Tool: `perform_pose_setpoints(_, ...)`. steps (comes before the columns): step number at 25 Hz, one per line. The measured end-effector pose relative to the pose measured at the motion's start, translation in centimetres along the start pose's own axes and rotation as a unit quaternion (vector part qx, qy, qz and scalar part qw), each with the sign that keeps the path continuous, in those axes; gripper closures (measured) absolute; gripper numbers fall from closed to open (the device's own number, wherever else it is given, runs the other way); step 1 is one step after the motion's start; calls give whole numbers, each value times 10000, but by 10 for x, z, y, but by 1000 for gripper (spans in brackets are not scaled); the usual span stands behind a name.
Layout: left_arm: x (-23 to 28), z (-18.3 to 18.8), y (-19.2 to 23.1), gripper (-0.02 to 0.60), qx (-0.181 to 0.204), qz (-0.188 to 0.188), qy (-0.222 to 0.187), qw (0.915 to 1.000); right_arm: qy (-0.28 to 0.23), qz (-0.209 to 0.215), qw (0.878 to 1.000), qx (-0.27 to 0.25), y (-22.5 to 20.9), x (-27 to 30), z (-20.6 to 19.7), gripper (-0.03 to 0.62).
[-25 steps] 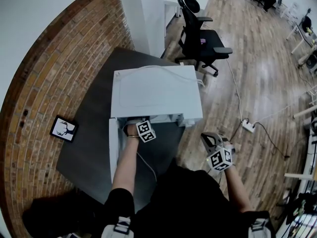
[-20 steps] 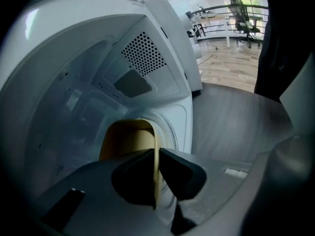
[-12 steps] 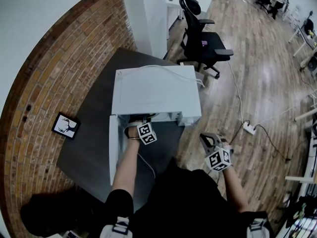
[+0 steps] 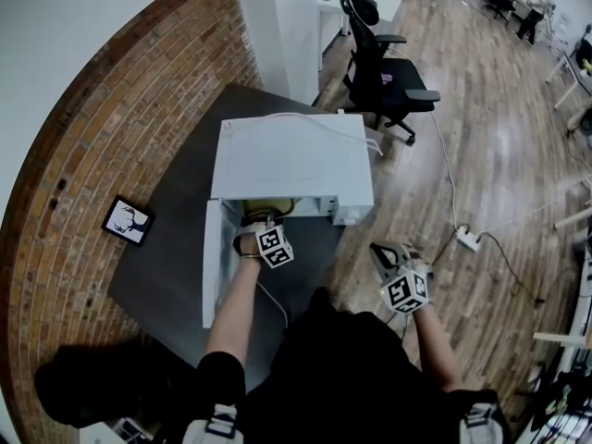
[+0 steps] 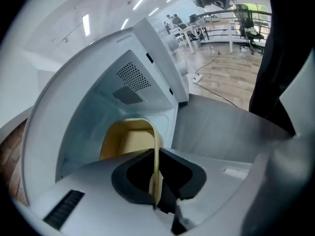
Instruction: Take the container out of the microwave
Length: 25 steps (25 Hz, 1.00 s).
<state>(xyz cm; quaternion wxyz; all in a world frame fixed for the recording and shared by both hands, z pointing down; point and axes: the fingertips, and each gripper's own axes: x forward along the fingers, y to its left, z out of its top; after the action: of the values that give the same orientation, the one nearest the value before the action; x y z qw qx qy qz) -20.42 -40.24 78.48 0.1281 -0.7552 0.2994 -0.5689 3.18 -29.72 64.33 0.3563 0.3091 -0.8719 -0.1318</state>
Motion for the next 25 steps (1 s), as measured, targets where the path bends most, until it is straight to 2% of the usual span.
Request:
perform_pose_setpoints(13,-50,17,-44,552,-236,-21,7,9997,-357,94,9993,-12,14,-13,13,595)
perform_pose_setpoints(18,-65,22,-66,552,-163,-73,12,9998,-473,114,9988,-61,17,-17,17,595)
perform_pose_setpoints(25,-94,43,-76,552,-9,60,-104,9999,-524,187,9983,-154,20,-29,19,595)
